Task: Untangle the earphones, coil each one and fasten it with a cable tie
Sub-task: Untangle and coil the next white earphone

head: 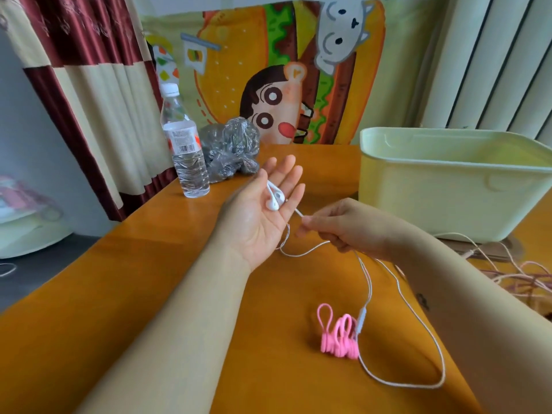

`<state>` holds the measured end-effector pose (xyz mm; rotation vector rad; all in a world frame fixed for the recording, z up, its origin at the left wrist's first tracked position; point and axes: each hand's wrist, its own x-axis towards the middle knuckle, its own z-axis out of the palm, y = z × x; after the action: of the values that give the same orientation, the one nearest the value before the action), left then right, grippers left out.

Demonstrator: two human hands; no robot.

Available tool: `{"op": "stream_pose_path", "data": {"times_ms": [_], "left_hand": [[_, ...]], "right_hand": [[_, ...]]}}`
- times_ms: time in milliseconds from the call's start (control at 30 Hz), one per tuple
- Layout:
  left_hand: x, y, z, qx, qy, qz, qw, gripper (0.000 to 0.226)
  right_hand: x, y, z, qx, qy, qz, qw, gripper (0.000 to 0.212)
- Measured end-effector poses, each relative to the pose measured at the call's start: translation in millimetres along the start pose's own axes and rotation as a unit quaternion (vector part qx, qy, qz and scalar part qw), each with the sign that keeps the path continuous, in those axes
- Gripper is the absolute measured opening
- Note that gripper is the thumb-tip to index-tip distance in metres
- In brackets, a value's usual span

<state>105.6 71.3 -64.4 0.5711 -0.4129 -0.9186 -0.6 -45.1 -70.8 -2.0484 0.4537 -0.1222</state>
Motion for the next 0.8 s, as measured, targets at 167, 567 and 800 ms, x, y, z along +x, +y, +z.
{"op": "stream_pose_path", "data": {"times_ms": [167, 567, 800], "left_hand": [[7, -8, -8, 0.118, 0.060, 0.055, 0.990, 0.025], [-15, -20, 9, 0.341, -0.141, -0.063, 0.927, 0.036], [-17, -19, 10, 0.296, -0.149, -0.068, 0.941, 0.031]], "right_hand": [[-13, -27, 15, -0.240, -0.025, -0.049, 0.969, 0.035], [-51, -55, -31, -0.199, 0.162, -0.171, 0.951, 0.030], [-41, -45, -34, -0.116, 0.190, -0.175, 0.959, 0.025]]}}
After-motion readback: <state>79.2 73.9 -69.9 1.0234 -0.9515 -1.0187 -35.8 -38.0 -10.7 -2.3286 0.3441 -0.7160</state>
